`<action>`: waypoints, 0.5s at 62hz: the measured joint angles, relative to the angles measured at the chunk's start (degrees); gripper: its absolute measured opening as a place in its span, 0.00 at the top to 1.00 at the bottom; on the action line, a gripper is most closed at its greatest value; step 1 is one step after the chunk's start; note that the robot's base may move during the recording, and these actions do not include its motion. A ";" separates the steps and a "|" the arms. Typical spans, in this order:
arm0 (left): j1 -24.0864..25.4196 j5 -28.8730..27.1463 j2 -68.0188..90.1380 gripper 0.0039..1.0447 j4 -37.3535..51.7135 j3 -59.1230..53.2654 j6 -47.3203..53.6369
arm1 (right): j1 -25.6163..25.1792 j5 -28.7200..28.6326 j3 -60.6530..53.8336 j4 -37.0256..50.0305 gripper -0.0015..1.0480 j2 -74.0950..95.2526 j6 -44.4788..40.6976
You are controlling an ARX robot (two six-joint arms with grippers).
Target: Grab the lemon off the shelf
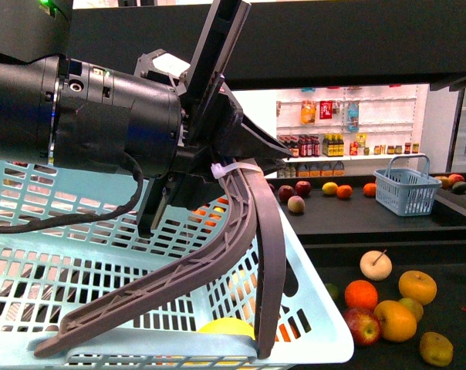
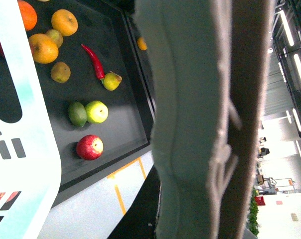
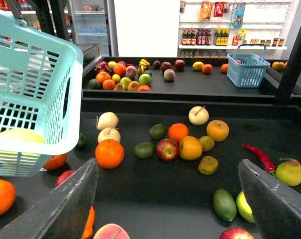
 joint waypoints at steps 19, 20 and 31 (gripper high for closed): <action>0.46 -10.45 0.00 0.93 5.55 -0.44 -8.59 | 0.00 -0.02 0.00 0.00 0.02 0.00 0.02; 0.63 -10.99 0.00 0.93 5.70 -0.44 -9.09 | 0.00 0.00 0.00 0.00 0.02 0.00 0.02; 6.08 -19.43 1.18 0.93 10.95 -0.44 -16.94 | 0.00 0.00 0.00 0.00 0.02 -0.02 0.02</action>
